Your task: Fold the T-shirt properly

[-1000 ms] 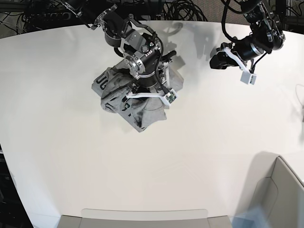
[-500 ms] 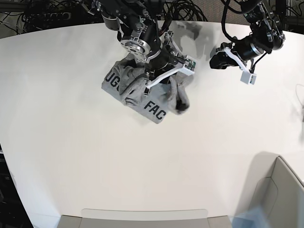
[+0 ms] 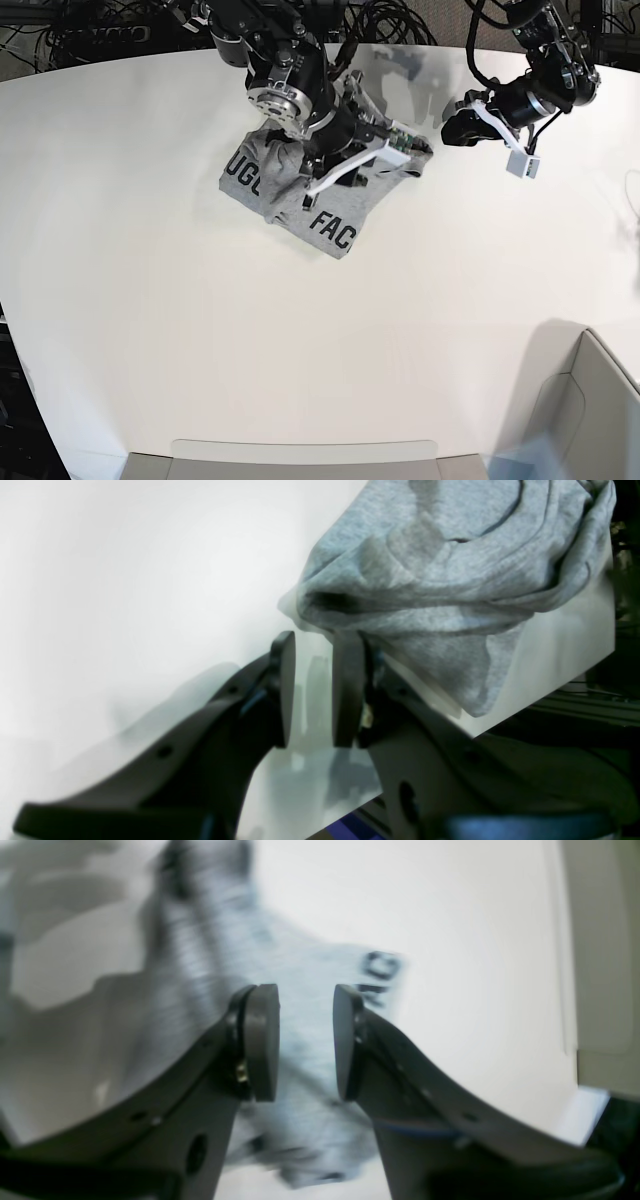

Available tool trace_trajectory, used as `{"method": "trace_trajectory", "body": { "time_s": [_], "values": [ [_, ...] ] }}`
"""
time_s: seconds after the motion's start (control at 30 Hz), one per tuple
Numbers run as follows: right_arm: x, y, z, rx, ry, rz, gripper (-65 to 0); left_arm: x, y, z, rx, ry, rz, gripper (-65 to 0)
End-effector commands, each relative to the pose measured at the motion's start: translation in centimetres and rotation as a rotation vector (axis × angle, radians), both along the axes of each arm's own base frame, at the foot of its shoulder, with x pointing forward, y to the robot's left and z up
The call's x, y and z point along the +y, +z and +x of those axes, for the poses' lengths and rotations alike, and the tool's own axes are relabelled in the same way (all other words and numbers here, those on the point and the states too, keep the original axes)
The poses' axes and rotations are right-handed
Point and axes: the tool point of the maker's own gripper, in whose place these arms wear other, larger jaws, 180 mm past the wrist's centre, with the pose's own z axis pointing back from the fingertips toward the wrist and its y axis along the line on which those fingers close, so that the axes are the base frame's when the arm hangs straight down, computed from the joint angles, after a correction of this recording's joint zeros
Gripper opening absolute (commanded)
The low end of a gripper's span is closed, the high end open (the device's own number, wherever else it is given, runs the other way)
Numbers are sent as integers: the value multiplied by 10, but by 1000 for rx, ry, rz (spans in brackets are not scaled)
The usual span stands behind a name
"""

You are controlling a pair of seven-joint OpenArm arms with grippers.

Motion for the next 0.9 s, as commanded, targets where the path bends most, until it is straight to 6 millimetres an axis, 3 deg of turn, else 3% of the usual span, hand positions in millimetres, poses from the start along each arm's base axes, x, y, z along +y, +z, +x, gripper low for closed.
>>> {"method": "trace_trajectory", "body": {
  "time_s": [0.0, 0.13, 0.23, 0.3, 0.4, 0.53, 0.7, 0.87],
  "values": [
    [-8, 22, 26, -60, -73, 46, -487, 1, 9, 6, -39, 1, -3, -511],
    [-67, 40, 89, -105, -319, 66, -639, 1, 9, 6, -39, 1, -3, -511],
    [-105, 19, 118, -59, -422, -6, -650, 1, 9, 6, -39, 1, -3, -511],
    [-123, -1, 124, -9, -461, -50, -649, 1, 9, 6, -39, 1, -3, -511],
    [-126, -18, 116, 41, -458, -72, -649, 1, 9, 6, -39, 1, -5, -511],
    [-106, -36, 79, 92, -248, -169, -649, 1, 9, 6, -39, 1, -5, -511],
    [-98, -3, 45, 22, -241, -121, -649, 1, 9, 6, -39, 4, -5, -511],
    [-103, -7, 35, 42, -256, -137, -650, 0, 5, 5, -27, 6, -13, -511]
  ]
}}
